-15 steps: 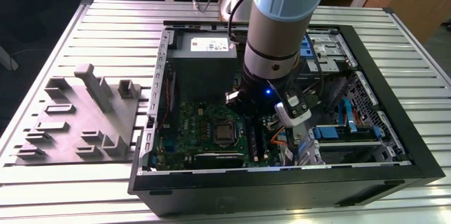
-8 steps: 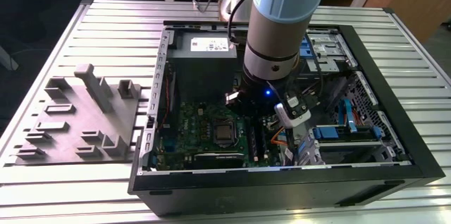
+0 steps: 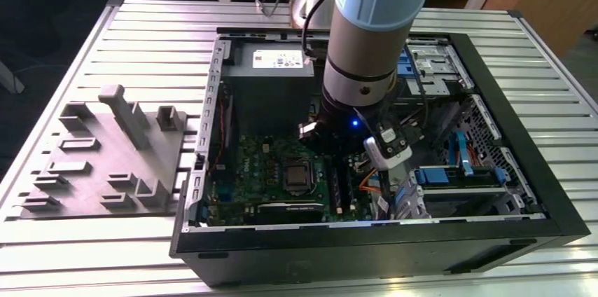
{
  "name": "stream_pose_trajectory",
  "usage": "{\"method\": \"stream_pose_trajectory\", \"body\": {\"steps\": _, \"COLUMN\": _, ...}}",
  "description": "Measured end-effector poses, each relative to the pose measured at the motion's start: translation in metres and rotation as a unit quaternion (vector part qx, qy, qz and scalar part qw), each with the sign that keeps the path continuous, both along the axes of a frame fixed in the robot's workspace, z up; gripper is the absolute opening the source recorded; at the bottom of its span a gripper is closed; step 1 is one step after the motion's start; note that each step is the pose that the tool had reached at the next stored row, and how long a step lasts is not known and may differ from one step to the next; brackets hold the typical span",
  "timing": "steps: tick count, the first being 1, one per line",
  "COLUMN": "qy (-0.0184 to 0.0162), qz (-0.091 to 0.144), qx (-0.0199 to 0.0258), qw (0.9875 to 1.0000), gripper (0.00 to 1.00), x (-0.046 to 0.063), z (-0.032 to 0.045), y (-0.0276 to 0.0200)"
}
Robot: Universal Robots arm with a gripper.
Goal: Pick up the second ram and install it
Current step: 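Insert the second ram into the second slot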
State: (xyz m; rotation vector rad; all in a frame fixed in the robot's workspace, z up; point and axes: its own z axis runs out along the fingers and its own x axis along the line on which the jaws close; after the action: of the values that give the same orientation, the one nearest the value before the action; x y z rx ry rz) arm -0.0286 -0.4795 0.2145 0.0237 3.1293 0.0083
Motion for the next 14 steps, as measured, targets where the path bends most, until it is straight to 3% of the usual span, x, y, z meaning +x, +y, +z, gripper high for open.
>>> {"method": "stream_pose_trajectory", "body": {"steps": 2, "qy": 0.0, "qz": 0.0, "qx": 0.0001, "qw": 1.0, "gripper": 0.13, "x": 0.0, "z": -0.0001, "y": 0.0}}
{"method": "stream_pose_trajectory", "body": {"steps": 3, "qy": 0.0, "qz": 0.0, "qx": 0.0002, "qw": 1.0, "gripper": 0.19, "x": 0.0, "z": -0.0001, "y": 0.0001}}
{"method": "stream_pose_trajectory", "body": {"steps": 7, "qy": 0.0, "qz": 0.0, "qx": 0.0003, "qw": 1.0, "gripper": 0.19, "x": 0.0, "z": 0.0008, "y": 0.0001}}
{"method": "stream_pose_trajectory", "body": {"steps": 14, "qy": 0.0, "qz": 0.0, "qx": 0.0002, "qw": 1.0, "gripper": 0.19, "x": 0.0, "z": 0.026, "y": 0.0001}}
